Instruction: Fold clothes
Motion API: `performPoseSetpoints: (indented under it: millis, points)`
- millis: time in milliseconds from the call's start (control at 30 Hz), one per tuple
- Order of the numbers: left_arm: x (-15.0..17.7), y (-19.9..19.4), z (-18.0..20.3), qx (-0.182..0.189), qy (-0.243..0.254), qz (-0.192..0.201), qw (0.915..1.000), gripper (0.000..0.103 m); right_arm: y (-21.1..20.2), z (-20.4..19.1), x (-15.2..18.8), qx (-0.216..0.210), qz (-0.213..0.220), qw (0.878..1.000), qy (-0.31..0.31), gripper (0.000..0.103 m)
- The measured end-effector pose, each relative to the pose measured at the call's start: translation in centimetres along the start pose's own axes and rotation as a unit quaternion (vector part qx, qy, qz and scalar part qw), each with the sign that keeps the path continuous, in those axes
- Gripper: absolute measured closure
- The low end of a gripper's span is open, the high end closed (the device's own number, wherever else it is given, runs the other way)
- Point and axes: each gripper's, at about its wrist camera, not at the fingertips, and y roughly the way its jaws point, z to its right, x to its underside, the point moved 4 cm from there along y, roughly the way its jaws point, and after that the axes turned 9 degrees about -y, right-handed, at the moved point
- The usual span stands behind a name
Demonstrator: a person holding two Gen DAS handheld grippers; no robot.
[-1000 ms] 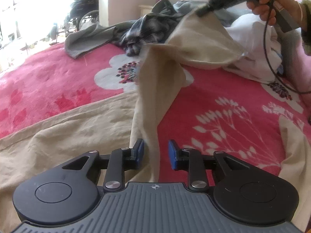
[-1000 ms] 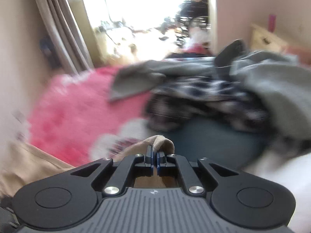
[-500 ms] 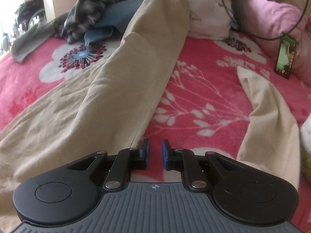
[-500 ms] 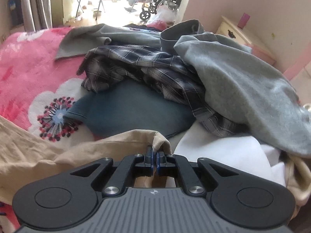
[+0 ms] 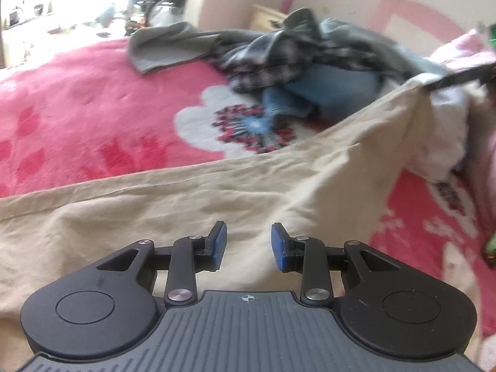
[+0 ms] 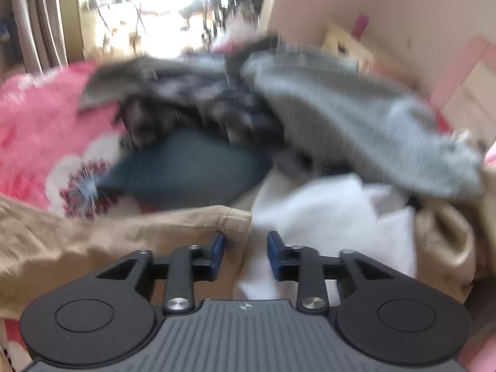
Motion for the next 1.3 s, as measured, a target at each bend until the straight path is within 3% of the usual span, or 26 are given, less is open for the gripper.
performPoseSetpoints:
  millis: [133, 300, 367, 500, 667, 800, 900, 933, 967, 1100, 1233, 1300]
  points:
    - [0.8, 1.0, -0.1, -0.020, 0.000, -0.015, 0.9997, 0.072, -0.5, -2.3, -1.9, -0.017, 0.044, 0.998, -0.035, 0.069]
    - [1.9, 1.9, -0.1, -0.034, -0.017, -0.021, 0.9990, 0.071, -0.7, -5.5, -4.3, -0.048, 0.096, 0.991, -0.080, 0.057]
    - [2.1, 1.9, 0.0, -0.037, -0.022, -0.017, 0.9989, 0.071, 2.6, -9.0, -5.6, -0.126, 0.083, 0.982, -0.112, 0.053]
    - [2.7, 1.7, 0.4, -0.034, -0.031, -0.009, 0.9989, 0.070, 10.3, -16.6, -7.0, -0.267, 0.021, 0.953, -0.139, 0.053]
    - [3.5, 1.6, 1.0, -0.029, -0.024, -0.004, 0.9993, 0.070, 17.1, -23.3, -8.2, -0.313, -0.003, 0.937, -0.159, 0.053]
    - [4.1, 1.5, 1.2, -0.028, -0.014, 0.002, 0.9995, 0.068, 19.0, -27.0, -7.8, -0.353, -0.035, 0.917, -0.185, 0.053]
    - [4.3, 1.7, 1.0, -0.024, -0.023, 0.008, 0.9994, 0.067, 18.4, -29.4, -6.1, -0.316, -0.029, 0.904, -0.287, 0.064]
    - [4.4, 1.8, 0.9, -0.022, -0.027, 0.010, 0.9994, 0.066, 17.9, -29.8, -5.9, -0.307, -0.023, 0.901, -0.306, 0.084]
    - [4.4, 1.9, 0.8, -0.020, -0.030, 0.012, 0.9993, 0.066, 17.5, -29.9, -6.0, -0.303, -0.022, 0.900, -0.312, 0.098]
    - [4.1, 2.1, 0.7, -0.025, -0.040, 0.027, 0.9985, 0.065, 15.1, -29.5, -7.2, -0.275, 0.024, 0.905, -0.323, 0.099]
    - [2.6, 2.5, -0.4, -0.023, -0.074, 0.035, 0.9964, 0.065, 13.9, -29.2, -9.0, -0.211, 0.082, 0.909, -0.350, 0.099]
    - [2.2, 3.0, -0.9, -0.029, -0.083, 0.037, 0.9955, 0.065, 14.2, -29.1, -10.0, -0.192, 0.090, 0.915, -0.344, 0.099]
